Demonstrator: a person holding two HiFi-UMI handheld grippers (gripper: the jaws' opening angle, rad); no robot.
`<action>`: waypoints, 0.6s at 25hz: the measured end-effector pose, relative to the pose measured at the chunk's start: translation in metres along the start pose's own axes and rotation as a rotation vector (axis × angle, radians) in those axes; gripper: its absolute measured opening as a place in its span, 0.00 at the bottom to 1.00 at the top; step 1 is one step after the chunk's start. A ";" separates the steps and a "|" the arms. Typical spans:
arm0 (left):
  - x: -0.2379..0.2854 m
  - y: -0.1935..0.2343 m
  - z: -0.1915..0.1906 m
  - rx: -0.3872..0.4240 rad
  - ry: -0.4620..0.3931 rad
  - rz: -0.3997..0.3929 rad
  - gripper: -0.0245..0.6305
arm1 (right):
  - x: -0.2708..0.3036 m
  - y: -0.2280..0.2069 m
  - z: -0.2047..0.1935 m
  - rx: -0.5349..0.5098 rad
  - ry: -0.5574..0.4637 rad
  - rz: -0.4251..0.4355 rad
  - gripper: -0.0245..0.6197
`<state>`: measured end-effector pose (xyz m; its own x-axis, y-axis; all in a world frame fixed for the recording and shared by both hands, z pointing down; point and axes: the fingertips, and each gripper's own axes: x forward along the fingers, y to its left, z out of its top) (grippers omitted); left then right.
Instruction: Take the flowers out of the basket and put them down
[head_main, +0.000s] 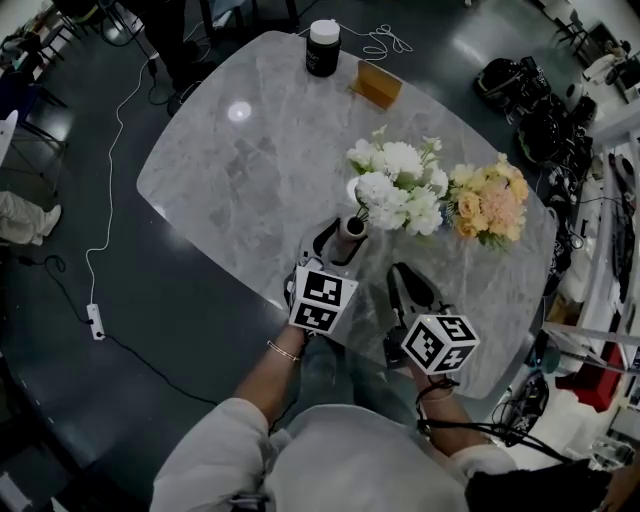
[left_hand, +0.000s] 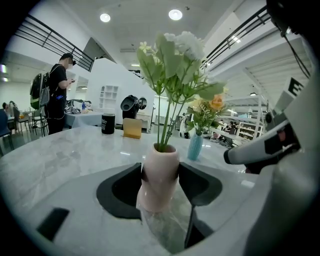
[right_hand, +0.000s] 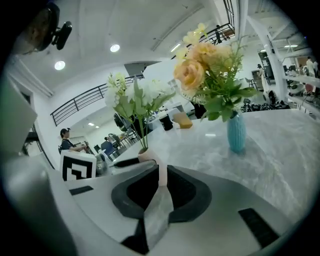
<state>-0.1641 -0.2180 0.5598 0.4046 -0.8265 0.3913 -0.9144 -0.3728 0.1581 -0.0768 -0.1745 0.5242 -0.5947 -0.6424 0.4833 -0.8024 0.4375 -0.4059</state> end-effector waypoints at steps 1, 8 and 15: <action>0.000 0.000 0.000 0.001 0.000 -0.002 0.41 | 0.006 0.006 0.006 -0.001 -0.007 0.027 0.07; 0.002 -0.001 -0.003 0.000 0.004 -0.012 0.41 | 0.041 0.036 0.033 -0.059 -0.010 0.126 0.19; 0.001 -0.002 -0.006 -0.005 0.011 -0.017 0.41 | 0.062 0.051 0.044 -0.102 0.018 0.149 0.19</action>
<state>-0.1617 -0.2157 0.5649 0.4201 -0.8155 0.3981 -0.9074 -0.3846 0.1696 -0.1527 -0.2191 0.4995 -0.7073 -0.5551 0.4376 -0.7058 0.5892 -0.3933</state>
